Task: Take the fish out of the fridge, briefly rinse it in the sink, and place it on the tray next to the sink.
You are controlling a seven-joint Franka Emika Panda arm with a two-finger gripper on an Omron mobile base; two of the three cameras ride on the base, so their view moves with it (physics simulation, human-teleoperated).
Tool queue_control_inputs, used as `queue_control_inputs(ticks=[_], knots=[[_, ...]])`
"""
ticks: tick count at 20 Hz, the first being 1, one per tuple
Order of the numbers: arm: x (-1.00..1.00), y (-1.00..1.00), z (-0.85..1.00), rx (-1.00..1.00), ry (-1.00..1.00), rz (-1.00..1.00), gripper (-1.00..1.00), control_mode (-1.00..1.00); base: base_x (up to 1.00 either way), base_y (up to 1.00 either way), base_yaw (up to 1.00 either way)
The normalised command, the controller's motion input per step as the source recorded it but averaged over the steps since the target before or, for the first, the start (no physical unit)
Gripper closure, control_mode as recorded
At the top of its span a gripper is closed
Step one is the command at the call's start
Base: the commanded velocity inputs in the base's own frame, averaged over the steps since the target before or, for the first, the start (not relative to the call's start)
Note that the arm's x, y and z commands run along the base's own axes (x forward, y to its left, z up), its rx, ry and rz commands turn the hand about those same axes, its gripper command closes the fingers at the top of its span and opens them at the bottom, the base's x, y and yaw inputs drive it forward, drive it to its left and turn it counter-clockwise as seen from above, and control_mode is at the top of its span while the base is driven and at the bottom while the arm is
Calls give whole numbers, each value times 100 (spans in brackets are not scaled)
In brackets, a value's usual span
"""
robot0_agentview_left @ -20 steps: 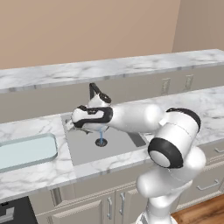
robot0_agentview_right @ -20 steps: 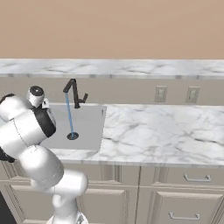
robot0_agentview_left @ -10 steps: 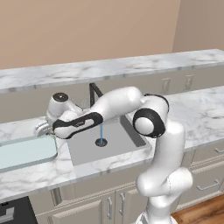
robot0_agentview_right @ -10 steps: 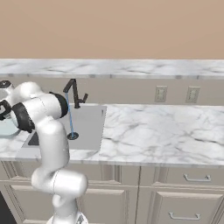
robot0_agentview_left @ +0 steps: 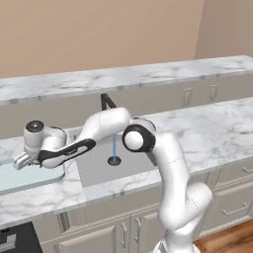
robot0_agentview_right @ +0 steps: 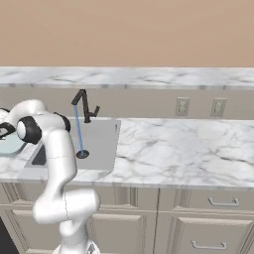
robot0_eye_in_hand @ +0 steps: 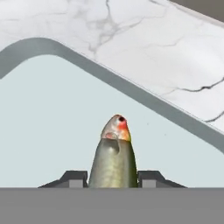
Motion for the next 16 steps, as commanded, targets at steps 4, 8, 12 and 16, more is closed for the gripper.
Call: queue_control_inputs(ticks=[4,8,12,16], knots=[[51,9,43,0,-10,-1,-100,-100,0,0,0],[7,-21,98,8,-1,-4,-100,-100,0,0,0],[-6,-85,71,12,-2,0,-100,-100,0,0,0],[-59,-100,27,22,-12,0,-100,-100,0,0,0]])
